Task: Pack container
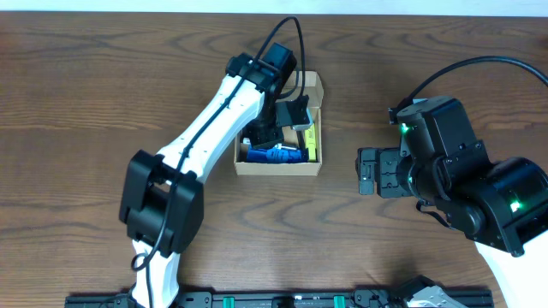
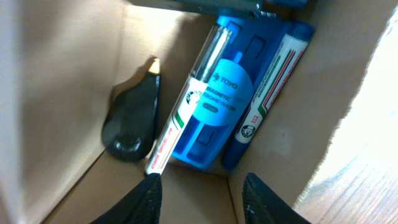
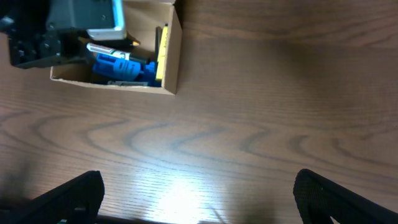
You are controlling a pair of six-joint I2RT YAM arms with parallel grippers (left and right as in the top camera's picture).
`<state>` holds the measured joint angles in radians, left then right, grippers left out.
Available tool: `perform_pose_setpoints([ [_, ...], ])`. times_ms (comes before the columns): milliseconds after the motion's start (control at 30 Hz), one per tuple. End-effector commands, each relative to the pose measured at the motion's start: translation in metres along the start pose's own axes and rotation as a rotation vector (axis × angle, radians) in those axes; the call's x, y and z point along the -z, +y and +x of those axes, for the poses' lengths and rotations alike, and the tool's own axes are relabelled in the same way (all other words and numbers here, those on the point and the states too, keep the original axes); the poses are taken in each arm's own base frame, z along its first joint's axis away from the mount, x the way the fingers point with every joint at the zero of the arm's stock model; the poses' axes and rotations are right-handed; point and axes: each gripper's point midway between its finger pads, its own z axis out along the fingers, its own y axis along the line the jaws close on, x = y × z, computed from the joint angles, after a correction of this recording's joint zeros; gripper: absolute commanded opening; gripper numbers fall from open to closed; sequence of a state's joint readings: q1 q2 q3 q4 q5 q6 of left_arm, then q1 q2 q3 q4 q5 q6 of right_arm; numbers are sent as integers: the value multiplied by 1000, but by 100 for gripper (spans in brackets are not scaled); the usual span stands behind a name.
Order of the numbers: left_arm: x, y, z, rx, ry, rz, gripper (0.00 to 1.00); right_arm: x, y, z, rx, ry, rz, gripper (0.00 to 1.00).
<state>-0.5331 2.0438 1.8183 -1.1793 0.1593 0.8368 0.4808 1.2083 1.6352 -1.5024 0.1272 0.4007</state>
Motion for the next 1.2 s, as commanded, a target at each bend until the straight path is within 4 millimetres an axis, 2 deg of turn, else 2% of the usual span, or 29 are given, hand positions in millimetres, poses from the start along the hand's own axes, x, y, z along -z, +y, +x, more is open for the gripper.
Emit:
perform_pose_setpoints([
  [0, 64, 5, -16, 74, -146, -102, 33, 3, 0, -2, 8, -14, -4, 99],
  [33, 79, 7, -17, 87, -183, -130, 19, 3, 1, -6, 7, -28, -10, 99],
  [67, 87, 8, -18, 93, -207, -144, 12, 3, 2, -7, 6, -33, -12, 99],
  [100, 98, 10, -19, 105, -243, -158, 7, 3, 2, -7, 6, -33, -12, 99],
  [167, 120, 22, -18, 180, -325, -196, 6, 3, 2, -9, 5, -39, -15, 99],
  [200, 131, 32, -16, 250, -372, -217, 6, 3, 3, -10, 4, -44, -17, 85],
  [300, 152, 68, 0, 507, -482, -253, 6, -1, 7, -18, 1, -68, -26, 24],
  [333, 157, 81, 9, 613, -516, -249, 6, -4, 8, -21, -1, -77, -30, 9],
  [367, 158, 91, 17, 697, -538, -237, 6, -8, 11, -26, -10, -86, -34, 1],
  [467, 153, 118, 46, 954, -576, -183, 6, -26, 18, -38, -24, -104, -39, 1],
  [533, 144, 133, 67, 1094, -568, -161, 6, -45, 21, -46, -31, -102, -32, 1],
  [600, 130, 147, 86, 1221, -553, -139, 6, -69, 20, -53, -48, -86, -18, 1],
  [667, 118, 157, 95, 1307, -547, -102, 6, -94, 15, -59, -81, -67, 1, 1],
  [800, 87, 168, 90, 1336, -564, 32, 6, -144, 1, -79, -172, -26, 12, 1],
  [967, 41, 183, 78, 1425, -567, 165, 6, -211, -9, -101, -285, 33, -127, 1],
  [1067, 11, 185, 72, 1493, -548, 271, 6, -249, -13, -106, -366, 76, -209, 1],
  [1167, -16, 183, 66, 1520, -529, 370, 6, -280, -9, -107, -414, 116, -303, 1],
])
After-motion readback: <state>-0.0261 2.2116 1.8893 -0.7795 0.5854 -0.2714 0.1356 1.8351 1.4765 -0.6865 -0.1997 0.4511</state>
